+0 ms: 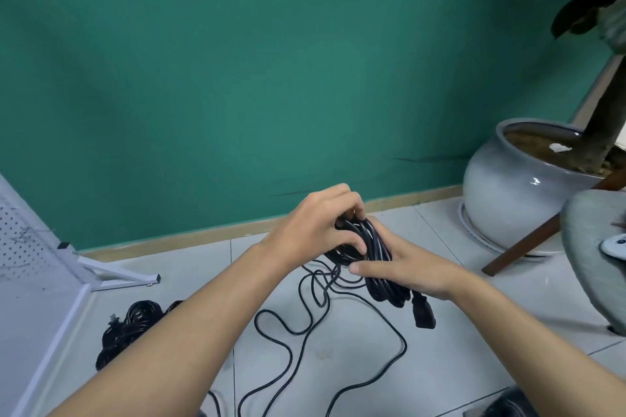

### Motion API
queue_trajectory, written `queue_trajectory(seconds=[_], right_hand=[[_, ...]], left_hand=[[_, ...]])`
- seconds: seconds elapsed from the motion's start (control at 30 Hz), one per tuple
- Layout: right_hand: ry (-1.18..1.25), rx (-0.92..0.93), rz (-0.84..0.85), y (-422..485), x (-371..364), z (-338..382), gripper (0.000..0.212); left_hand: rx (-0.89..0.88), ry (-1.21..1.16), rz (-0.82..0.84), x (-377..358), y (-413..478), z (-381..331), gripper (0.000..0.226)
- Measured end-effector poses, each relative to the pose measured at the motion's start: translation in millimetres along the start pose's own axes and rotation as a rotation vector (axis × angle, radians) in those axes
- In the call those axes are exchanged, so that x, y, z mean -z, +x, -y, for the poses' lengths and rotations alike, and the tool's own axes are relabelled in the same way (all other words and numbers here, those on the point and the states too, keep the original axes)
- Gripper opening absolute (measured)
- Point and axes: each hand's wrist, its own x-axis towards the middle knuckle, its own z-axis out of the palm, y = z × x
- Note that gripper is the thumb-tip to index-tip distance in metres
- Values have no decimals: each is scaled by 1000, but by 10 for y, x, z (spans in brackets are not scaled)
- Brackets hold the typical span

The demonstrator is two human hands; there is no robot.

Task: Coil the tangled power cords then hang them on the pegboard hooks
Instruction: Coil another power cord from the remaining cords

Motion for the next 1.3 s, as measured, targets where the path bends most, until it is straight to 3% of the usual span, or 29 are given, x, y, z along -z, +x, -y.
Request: queue_trajectory(seconds=[0.13,0.27,0.33,0.4,0.5,0.53,0.8,1.03,1.2,1.3], right_hand=[[-37,-32,-68,42,-19,-50,57],[-15,-74,-98,26,52,-128,78],[0,-122,-140,11,95,-161,85],[-2,-152,-182,10,120,-186,71],[20,-118,-200,25,99,-145,13],[28,-87,-215,36,90,-143,6],[25,-13,-347,31,91,-122,14],[148,-66,-301,12,71,-119,15],[104,-75,-361,46,85,-143,12],[151,-72,-399,61,98,-125,7]], left_hand=[[74,-6,-84,-55,-36,43,37],[255,5,-177,38,-80,151,22],[395,-62,-95,78,-160,267,8],[484,-146,-25,53,-232,316,6],[546,-200,-125,-17,-211,291,5],[564,-215,-150,-41,-184,265,3],[778,-764,-262,-223,-48,21,7],[855,-855,-341,-352,-6,9,4],[832,-896,-271,-427,-5,59,16],[836,-715,19,-557,-58,132,32]])
